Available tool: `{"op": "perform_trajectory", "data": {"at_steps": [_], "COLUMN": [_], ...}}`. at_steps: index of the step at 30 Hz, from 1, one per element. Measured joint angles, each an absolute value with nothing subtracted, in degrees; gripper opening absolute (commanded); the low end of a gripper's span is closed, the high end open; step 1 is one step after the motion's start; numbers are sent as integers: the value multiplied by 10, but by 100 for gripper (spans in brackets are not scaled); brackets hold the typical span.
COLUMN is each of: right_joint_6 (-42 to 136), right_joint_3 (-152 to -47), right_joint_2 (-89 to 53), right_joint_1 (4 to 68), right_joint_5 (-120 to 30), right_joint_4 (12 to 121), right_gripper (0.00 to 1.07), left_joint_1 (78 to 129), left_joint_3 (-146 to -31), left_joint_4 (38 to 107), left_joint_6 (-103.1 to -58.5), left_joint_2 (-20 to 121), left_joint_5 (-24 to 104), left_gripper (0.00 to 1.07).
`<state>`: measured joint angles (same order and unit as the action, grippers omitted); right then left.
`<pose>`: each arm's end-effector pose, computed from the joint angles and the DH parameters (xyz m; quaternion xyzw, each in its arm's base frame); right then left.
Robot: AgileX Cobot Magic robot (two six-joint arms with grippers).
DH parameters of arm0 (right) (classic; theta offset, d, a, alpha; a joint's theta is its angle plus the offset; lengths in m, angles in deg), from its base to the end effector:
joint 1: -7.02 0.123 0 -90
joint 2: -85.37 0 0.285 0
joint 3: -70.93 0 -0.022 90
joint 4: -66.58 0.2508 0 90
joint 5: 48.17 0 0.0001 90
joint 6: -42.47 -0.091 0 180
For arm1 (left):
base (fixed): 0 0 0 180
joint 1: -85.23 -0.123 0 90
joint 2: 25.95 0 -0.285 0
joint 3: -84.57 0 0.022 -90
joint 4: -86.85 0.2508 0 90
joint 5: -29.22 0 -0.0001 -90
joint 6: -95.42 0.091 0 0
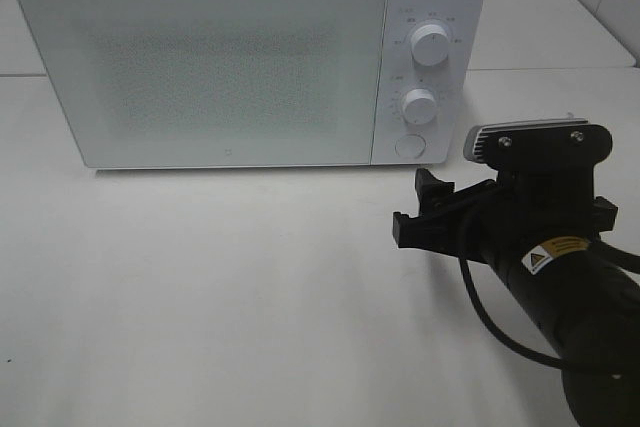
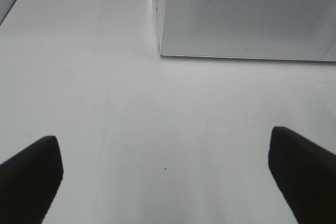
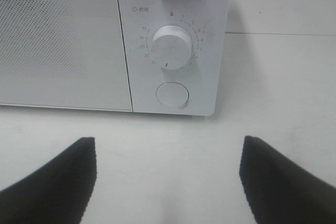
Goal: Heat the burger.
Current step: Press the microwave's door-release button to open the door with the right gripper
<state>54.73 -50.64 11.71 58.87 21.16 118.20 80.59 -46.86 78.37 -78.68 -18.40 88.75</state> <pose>0.1925 0.1371 0.1431 -0.0249 0.7703 0.0188 0.6369 -0.0041 -0.0119 0.2798 0.0115 0.8440 -0.0248 0.5356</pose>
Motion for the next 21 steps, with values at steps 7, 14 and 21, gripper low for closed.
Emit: {"op": "perform_trajectory", "data": {"at_steps": [7,14,21], "right_joint_6": [525,349,81], "right_joint_3": [-508,-508,-508], "right_joint_2": [122,122,122], "right_joint_1": [592,592,592], "right_joint_5": [212,212,210], "right_joint_4": [1183,1184,1184], "right_gripper": [75,67,50], "left_joint_1": [806,806,806], "left_joint_3": [-469,-469,-469], "left_joint_4": [784,784,784], "left_joint_6": [-787,-787,-787], "left_joint_2": [-184,-184,-184], "left_joint_5": [887,887,887], "left_gripper": [100,100,100]}}
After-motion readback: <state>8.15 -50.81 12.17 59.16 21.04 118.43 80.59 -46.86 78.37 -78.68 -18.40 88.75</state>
